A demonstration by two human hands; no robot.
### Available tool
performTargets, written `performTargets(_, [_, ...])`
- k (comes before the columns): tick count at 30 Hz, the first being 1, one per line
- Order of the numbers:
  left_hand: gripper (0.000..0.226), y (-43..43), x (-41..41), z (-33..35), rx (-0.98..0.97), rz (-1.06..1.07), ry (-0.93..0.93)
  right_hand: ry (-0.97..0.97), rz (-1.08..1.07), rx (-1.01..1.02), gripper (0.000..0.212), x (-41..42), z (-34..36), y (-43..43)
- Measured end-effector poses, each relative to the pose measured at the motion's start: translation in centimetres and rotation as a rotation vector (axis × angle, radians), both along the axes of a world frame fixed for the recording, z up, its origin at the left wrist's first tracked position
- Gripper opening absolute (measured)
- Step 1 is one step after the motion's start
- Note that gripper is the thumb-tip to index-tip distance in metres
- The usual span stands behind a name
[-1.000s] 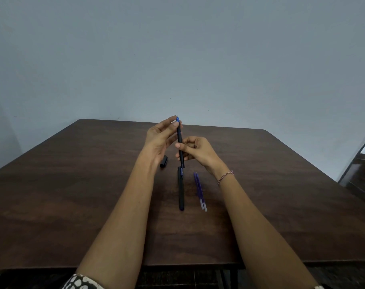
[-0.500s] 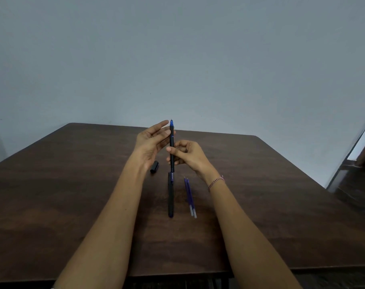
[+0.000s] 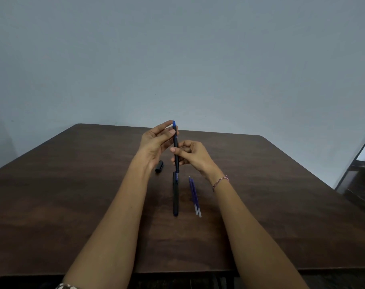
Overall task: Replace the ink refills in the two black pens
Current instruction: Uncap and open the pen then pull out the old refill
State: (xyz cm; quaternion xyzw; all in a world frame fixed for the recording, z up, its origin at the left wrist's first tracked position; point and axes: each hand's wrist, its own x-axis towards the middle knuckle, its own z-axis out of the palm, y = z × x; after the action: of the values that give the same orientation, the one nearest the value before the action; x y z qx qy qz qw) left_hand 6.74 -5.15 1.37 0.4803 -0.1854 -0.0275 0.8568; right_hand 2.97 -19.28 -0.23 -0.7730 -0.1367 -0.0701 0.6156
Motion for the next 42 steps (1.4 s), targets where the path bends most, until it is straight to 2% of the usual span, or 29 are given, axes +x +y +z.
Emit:
performTargets(11, [0.027,-0.01,-0.02,0.02,0.02,-0.032,-0.013,-0.005,-0.011,-0.003,0.016,-0.03,0.15,-0.13])
performTargets(18, [0.034,0.21,-0.03,0.14,0.016,0.011,-0.024,-0.003,0.001,-0.004,0.014,-0.22,0.17,0.17])
performTargets(24, [0.022,-0.07,0.26,0.19,-0.006,-0.012,0.026,-0.015,0.008,0.002,0.012,-0.22,0.25,0.19])
performTargets(32, [0.023,0.06,-0.03,0.2,0.03,0.008,-0.032,-0.014,0.01,-0.01,0.013,-0.18,0.18,0.17])
performTargets(42, [0.023,-0.06,-0.23,0.41,-0.003,-0.007,0.017,-0.032,0.007,-0.009,0.014,-0.01,0.02,0.17])
